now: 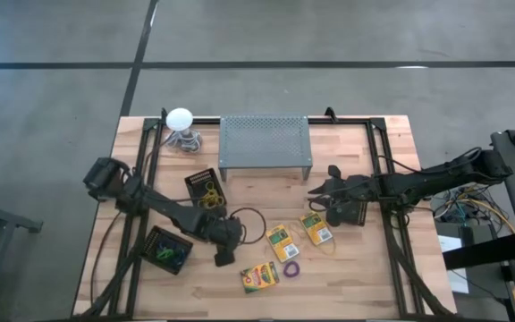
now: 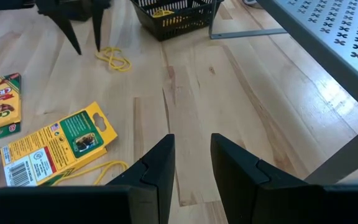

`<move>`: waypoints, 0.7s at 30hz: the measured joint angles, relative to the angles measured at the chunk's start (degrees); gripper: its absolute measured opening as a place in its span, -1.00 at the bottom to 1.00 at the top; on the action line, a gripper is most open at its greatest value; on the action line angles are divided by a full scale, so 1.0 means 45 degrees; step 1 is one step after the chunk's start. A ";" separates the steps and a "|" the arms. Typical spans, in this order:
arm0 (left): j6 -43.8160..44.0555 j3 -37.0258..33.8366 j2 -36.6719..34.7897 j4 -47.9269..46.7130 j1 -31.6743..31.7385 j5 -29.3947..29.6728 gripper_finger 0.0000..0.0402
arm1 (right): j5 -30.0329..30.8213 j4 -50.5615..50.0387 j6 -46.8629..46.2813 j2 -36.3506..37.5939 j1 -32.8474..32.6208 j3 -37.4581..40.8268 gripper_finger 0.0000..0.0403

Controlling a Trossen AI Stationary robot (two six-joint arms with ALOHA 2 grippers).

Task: Pick & Place Office Desk Supplies
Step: Put the yellow rubber band into the top left black bin

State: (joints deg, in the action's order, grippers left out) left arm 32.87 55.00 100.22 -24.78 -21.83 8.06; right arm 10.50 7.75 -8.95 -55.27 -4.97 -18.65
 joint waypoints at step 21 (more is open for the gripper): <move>-0.1348 -0.0403 0.0005 -0.0154 -0.0344 0.0208 -0.30 | 0.0005 -0.0003 -0.0003 -0.0002 0.0000 0.0000 -0.50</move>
State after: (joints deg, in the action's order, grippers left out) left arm 26.81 53.19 100.25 -25.48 -23.38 8.99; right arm 10.52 7.73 -8.96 -55.27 -4.97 -18.65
